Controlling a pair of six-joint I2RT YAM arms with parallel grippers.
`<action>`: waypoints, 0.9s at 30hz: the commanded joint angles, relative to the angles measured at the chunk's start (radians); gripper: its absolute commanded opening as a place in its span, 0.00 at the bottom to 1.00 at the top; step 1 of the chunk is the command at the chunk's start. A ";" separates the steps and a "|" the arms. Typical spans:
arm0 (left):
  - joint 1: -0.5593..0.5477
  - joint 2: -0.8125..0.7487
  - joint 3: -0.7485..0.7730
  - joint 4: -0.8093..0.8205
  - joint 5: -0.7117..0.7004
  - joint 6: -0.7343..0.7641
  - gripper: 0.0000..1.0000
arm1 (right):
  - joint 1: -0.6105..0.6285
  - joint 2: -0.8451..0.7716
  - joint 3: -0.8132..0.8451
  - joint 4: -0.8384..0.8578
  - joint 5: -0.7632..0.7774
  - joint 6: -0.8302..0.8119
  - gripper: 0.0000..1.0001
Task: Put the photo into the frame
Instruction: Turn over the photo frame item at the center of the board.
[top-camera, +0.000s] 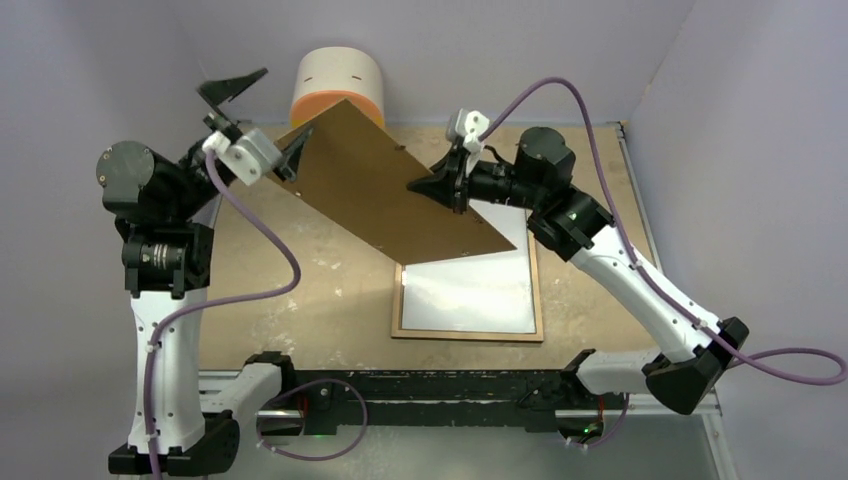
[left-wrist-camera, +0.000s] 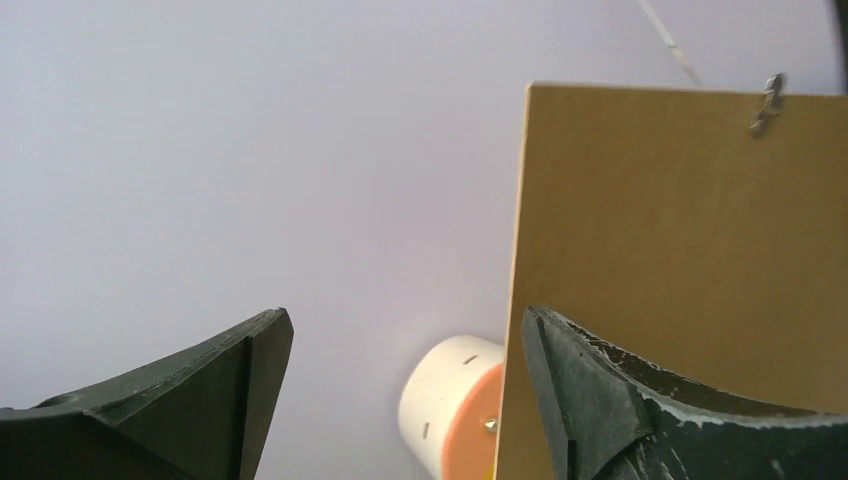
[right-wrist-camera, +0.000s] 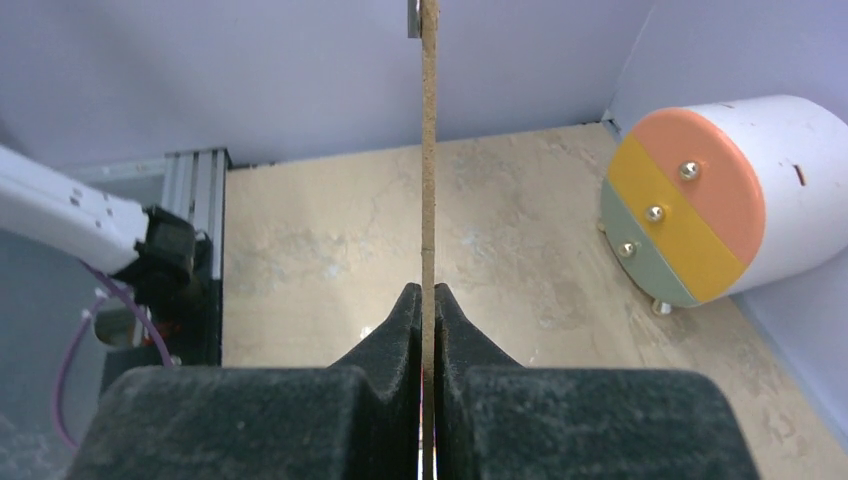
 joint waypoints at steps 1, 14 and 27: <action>-0.003 0.061 0.071 0.043 -0.218 -0.141 0.90 | -0.076 0.001 0.118 0.102 0.049 0.313 0.00; -0.004 0.130 -0.012 -0.191 -0.389 -0.154 0.95 | -0.555 0.031 -0.149 0.120 -0.312 0.940 0.00; -0.003 0.194 -0.316 -0.194 -0.249 -0.061 0.92 | -0.687 -0.126 -0.621 0.525 -0.464 1.196 0.00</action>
